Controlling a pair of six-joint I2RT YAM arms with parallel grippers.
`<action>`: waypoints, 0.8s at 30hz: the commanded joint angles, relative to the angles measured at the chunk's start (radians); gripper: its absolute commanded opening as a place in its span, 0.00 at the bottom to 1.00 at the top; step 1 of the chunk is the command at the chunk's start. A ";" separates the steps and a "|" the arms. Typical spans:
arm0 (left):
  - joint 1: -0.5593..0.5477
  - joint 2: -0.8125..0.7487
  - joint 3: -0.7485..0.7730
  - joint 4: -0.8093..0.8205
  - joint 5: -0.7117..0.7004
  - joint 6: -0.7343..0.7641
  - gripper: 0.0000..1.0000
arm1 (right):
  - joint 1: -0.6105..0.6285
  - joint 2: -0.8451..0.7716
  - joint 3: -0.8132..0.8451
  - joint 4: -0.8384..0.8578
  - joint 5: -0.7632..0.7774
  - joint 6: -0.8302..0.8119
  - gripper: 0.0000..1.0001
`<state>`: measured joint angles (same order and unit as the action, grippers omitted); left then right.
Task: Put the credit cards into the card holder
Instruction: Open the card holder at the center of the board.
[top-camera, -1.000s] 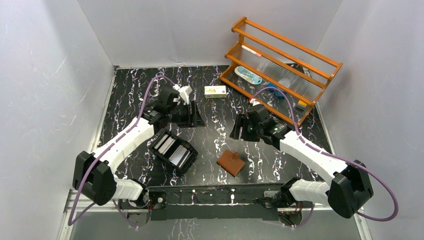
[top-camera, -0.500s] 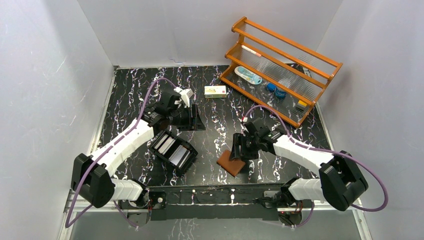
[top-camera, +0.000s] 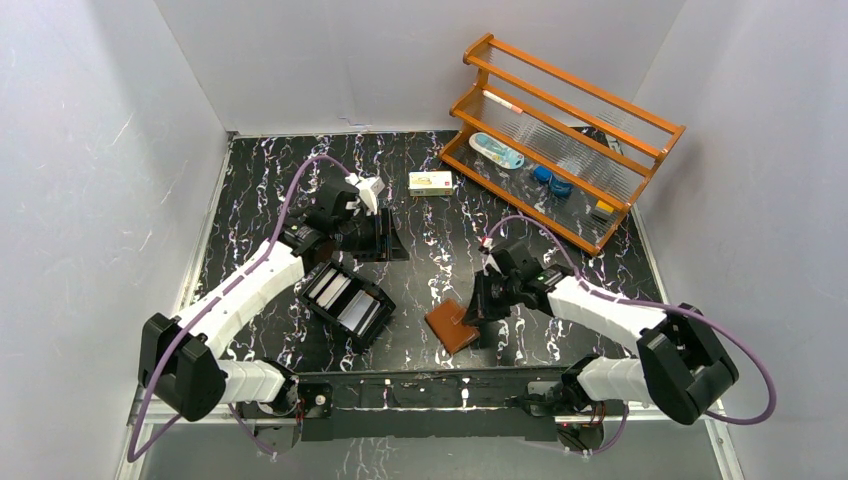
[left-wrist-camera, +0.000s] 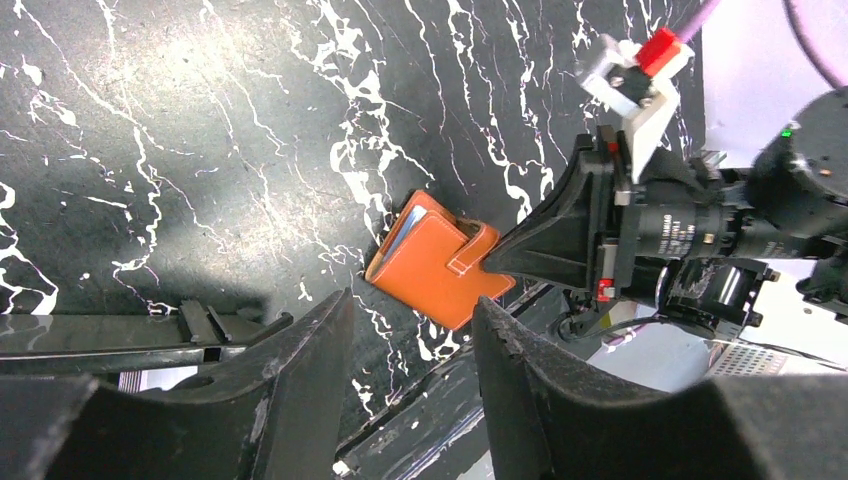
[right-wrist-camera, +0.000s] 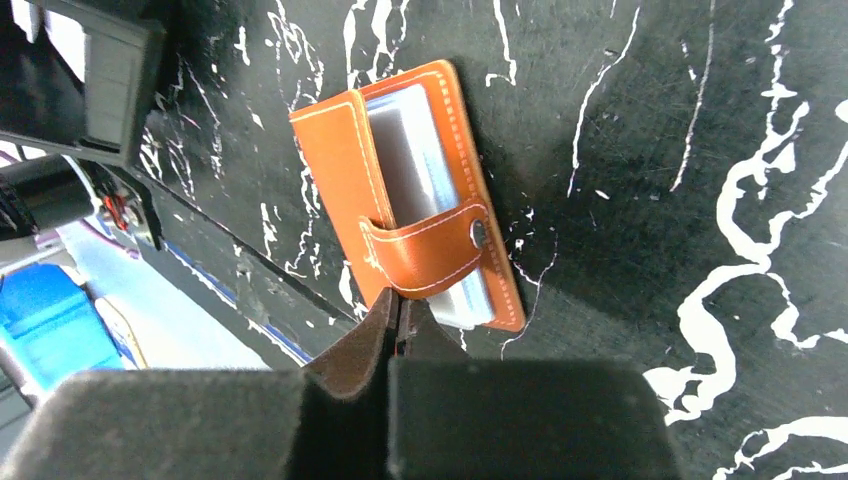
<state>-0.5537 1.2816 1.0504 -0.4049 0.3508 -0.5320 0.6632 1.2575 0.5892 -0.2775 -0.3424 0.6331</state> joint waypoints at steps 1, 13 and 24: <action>0.000 0.017 0.049 -0.020 0.005 0.012 0.44 | 0.002 -0.108 0.054 -0.005 0.111 0.029 0.00; -0.006 0.191 0.140 0.022 0.059 -0.077 0.44 | 0.121 -0.051 0.306 -0.419 0.628 0.101 0.00; -0.036 0.320 0.123 0.094 0.132 -0.135 0.58 | 0.271 0.108 0.316 -0.303 0.750 0.137 0.00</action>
<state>-0.5671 1.5681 1.1584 -0.3283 0.4313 -0.6384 0.9047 1.3693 0.8749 -0.6121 0.3244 0.7387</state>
